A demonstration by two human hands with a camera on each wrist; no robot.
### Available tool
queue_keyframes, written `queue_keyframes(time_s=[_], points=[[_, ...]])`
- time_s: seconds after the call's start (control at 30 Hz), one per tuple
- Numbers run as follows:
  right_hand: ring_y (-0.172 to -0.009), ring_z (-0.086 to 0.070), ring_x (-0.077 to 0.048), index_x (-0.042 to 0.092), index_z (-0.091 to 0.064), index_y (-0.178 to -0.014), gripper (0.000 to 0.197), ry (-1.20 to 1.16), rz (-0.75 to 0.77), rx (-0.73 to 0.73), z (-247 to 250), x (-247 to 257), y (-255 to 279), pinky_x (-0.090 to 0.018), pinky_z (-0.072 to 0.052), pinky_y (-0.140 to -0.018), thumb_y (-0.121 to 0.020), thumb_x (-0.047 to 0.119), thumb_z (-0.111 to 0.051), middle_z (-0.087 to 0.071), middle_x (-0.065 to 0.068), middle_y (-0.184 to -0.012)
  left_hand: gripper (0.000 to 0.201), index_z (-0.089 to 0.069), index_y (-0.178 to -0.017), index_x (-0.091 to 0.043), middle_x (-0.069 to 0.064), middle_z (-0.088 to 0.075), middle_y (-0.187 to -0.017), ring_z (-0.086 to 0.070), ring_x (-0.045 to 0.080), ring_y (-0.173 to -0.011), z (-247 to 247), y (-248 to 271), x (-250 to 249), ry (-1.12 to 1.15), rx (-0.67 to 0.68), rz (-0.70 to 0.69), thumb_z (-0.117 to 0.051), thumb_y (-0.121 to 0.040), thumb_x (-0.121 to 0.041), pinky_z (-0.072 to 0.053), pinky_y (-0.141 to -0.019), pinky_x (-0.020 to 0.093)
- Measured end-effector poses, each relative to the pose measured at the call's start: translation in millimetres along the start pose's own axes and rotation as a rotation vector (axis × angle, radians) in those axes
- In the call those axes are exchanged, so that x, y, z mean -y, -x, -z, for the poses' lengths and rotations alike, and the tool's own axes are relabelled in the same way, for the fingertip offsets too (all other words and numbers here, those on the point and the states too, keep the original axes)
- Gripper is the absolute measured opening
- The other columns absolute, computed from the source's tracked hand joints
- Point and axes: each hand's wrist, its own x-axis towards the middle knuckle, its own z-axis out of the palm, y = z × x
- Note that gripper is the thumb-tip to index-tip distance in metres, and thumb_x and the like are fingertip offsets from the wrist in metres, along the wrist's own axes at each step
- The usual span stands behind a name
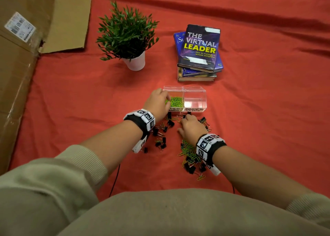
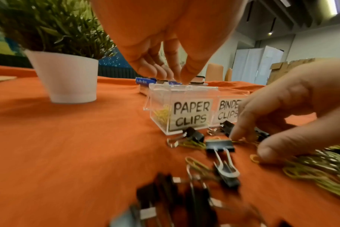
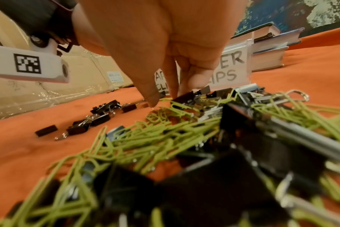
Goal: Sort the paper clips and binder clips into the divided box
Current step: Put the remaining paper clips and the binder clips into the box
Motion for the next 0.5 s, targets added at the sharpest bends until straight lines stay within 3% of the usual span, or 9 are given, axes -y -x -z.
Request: queue_keyframes(time_s=[0.1,0.2,0.3,0.4,0.5], points=[[-0.112,-0.043,-0.028,0.0,-0.055,-0.111,0.034,0.041,0.055,-0.048,-4.8,2.1,7.2,-0.037,-0.045,-0.091,-0.092,0.028,-0.053,-0.048,-0.012,-0.115,0.009,-0.06,-0.094,-0.014,0.001,-0.057,-0.096,-0.052,0.018,-0.095,-9.1,23.9,12.7,-0.01,0.075,0.008,-0.053,-0.088,-0.014,-0.045,-0.086,0.032],[-0.113,-0.044,-0.03,-0.002,-0.055,-0.108,0.02,0.01,0.083,0.005,-8.7,2.2,9.4,-0.038,-0.044,-0.092,-0.092,0.009,-0.051,-0.05,-0.015,-0.113,0.014,-0.064,-0.094,-0.016,0.002,-0.061,-0.1,-0.057,0.021,-0.1,-20.4,41.5,25.0,-0.071,0.216,-0.012,-0.052,-0.088,-0.012,-0.049,-0.086,0.036],[-0.109,-0.047,-0.031,-0.003,-0.055,-0.104,0.017,0.015,0.089,0.041,-10.4,5.2,9.3,-0.038,-0.045,-0.089,-0.088,-0.004,-0.049,-0.053,-0.016,-0.109,0.019,-0.068,-0.097,-0.019,0.002,-0.063,-0.105,-0.059,0.022,-0.103,-28.0,48.5,29.8,-0.093,0.265,-0.015,-0.052,-0.088,-0.012,-0.049,-0.086,0.036],[-0.107,-0.049,-0.031,-0.003,-0.055,-0.104,0.021,0.009,0.081,0.052,-12.0,6.3,8.1,-0.038,-0.045,-0.087,-0.086,-0.008,-0.046,-0.054,-0.016,-0.107,0.02,-0.069,-0.104,-0.016,0.005,-0.062,-0.109,-0.059,0.025,-0.104,-32.3,46.9,30.0,-0.098,0.292,-0.013,-0.054,-0.09,-0.014,-0.049,-0.089,0.037],[-0.109,-0.049,-0.031,-0.003,-0.055,-0.104,0.02,0.006,0.056,0.048,-12.0,7.0,8.5,-0.038,-0.045,-0.089,-0.088,-0.005,-0.045,-0.054,-0.016,-0.109,0.022,-0.068,-0.108,-0.016,0.007,-0.057,-0.109,-0.06,0.029,-0.1,-33.9,46.4,29.1,-0.135,0.337,0.008,-0.054,-0.092,-0.016,-0.049,-0.084,0.036]])
